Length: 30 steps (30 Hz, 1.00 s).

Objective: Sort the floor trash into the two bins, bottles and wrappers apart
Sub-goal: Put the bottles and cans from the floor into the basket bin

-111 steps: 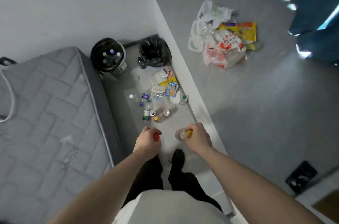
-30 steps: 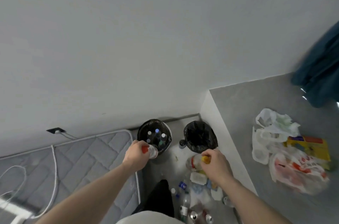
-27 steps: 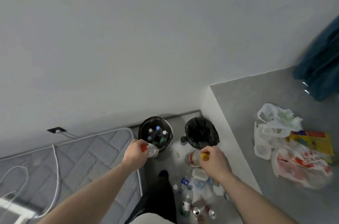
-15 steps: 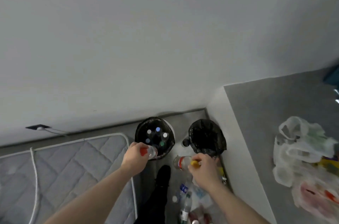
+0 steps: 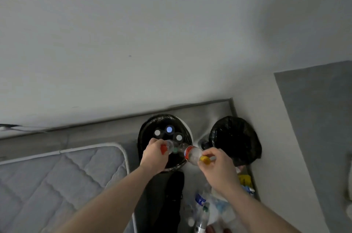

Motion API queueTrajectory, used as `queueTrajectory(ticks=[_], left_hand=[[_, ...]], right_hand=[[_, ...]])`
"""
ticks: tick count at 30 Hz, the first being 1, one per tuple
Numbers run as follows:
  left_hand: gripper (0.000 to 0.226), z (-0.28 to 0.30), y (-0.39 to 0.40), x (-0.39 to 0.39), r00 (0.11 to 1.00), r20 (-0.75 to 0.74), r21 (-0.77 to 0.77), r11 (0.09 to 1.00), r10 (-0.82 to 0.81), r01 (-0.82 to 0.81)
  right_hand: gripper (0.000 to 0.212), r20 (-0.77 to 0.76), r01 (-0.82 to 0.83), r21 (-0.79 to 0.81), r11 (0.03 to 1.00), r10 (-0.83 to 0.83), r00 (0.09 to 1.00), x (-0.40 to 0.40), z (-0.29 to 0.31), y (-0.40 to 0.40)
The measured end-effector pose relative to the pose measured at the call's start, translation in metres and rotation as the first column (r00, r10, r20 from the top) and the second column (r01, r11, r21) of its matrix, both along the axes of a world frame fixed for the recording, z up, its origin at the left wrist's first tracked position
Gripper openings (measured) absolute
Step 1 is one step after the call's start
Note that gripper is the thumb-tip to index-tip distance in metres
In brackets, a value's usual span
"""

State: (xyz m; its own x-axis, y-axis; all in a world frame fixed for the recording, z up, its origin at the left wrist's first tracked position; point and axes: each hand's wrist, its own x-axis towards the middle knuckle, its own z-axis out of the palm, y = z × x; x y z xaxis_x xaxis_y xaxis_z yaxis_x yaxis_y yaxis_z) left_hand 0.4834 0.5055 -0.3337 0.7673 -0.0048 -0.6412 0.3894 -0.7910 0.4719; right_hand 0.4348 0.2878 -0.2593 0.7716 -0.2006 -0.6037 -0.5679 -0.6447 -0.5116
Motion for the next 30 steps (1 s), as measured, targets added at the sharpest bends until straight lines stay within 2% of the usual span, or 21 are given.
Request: queueTrajectory(ticks=[8, 16, 20, 25, 30], left_hand=[[0.025, -0.077, 0.001, 0.005, 0.999, -0.019, 0.038, 0.998, -0.046, 0.047], [0.053, -0.13, 0.005, 0.011, 0.984, -0.112, 0.042, 0.989, -0.139, 0.144], [0.057, -0.133, 0.001, 0.008, 0.971, -0.138, 0.005, 0.98, -0.198, 0.2], [0.054, -0.118, 0.018, -0.002, 0.973, -0.155, 0.044, 0.983, -0.169, 0.178], [0.045, -0.082, 0.054, 0.008, 0.965, -0.017, 0.113, 0.958, -0.263, 0.263]], right_hand=[[0.02, 0.024, 0.0, 0.046, 0.999, -0.001, 1.0, 0.006, -0.066, -0.004], [0.021, 0.02, -0.035, 0.08, 0.996, 0.034, 0.999, 0.002, -0.098, -0.006], [0.022, 0.033, -0.057, 0.069, 0.996, 0.055, 0.998, 0.001, -0.101, -0.006], [0.022, 0.032, -0.062, 0.061, 0.996, 0.06, 0.998, 0.003, -0.091, -0.002], [0.022, 0.049, -0.091, 0.047, 0.995, 0.089, 0.995, 0.023, -0.073, 0.008]])
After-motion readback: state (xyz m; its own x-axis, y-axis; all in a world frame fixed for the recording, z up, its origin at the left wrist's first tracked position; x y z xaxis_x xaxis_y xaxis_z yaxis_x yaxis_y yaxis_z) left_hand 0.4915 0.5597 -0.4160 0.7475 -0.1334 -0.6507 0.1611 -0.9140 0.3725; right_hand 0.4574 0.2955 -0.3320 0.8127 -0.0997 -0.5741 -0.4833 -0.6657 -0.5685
